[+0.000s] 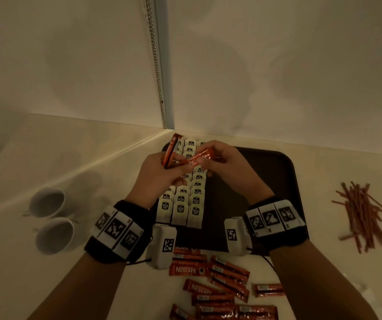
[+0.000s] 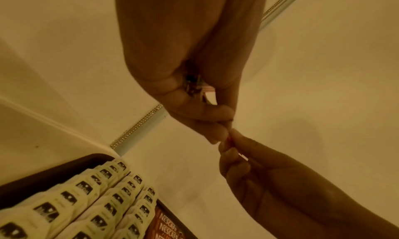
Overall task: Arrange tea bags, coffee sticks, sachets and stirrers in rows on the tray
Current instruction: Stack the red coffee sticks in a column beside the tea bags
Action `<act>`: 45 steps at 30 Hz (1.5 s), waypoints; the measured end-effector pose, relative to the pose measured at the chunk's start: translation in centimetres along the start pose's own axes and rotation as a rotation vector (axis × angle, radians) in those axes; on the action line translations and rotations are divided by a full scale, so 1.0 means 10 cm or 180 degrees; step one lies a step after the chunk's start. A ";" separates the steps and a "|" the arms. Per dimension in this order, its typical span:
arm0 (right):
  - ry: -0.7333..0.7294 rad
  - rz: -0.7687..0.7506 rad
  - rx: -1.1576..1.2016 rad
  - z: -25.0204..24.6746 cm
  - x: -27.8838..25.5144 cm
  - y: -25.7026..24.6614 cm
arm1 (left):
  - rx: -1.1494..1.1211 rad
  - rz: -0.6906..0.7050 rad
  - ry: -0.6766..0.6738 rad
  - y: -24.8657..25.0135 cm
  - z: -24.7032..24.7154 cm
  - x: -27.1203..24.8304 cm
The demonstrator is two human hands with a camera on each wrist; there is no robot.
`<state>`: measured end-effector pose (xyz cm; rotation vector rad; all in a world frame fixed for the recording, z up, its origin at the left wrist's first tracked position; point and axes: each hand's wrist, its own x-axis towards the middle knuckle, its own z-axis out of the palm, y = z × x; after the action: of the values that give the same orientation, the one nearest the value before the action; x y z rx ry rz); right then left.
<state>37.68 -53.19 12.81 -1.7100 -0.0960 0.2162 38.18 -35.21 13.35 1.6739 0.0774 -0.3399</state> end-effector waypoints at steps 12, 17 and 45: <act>0.0624 0.0118 0.0737 0.21 -0.23 -0.32 | -0.0374 -0.0173 -0.0219 -0.01 0.06 -0.23; 0.0176 -0.0096 -0.0481 0.20 -0.27 -0.45 | -0.0725 0.0048 -0.0264 0.01 0.07 -0.25; 0.1016 0.0187 0.0187 0.06 -0.33 -0.49 | -0.2080 0.0014 -0.0321 -0.01 0.13 -0.23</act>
<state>34.63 -52.48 17.84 -1.6693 0.1949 -0.0125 35.73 -36.11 13.78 1.0091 0.0972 -0.3485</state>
